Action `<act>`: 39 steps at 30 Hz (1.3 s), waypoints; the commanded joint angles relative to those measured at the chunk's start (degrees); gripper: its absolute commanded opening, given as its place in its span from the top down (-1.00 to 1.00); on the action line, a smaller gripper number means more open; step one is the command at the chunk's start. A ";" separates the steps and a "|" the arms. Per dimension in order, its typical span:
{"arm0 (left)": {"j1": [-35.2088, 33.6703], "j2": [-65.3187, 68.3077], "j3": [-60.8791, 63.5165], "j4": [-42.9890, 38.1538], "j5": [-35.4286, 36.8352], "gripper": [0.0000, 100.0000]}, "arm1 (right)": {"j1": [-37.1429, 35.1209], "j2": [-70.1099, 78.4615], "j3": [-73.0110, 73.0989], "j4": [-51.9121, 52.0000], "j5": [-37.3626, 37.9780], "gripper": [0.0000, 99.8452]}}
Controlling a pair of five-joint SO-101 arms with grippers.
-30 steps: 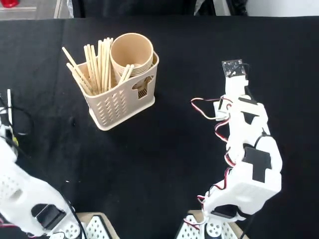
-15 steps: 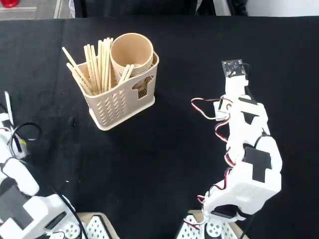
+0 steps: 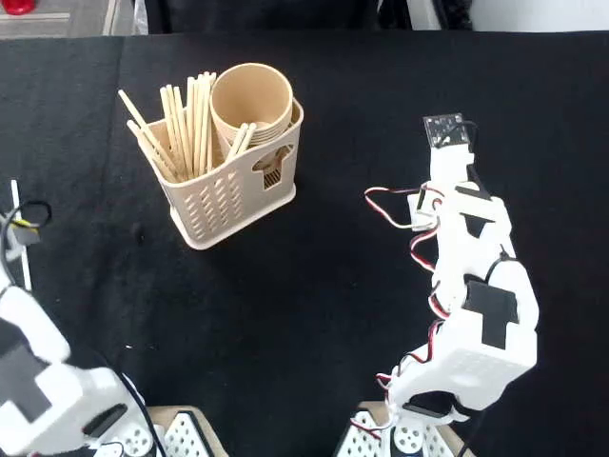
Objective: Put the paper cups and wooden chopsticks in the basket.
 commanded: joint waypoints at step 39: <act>4.62 78.33 -113.54 42.73 8.62 0.94 | 0.53 -3.38 -0.31 0.09 0.62 0.97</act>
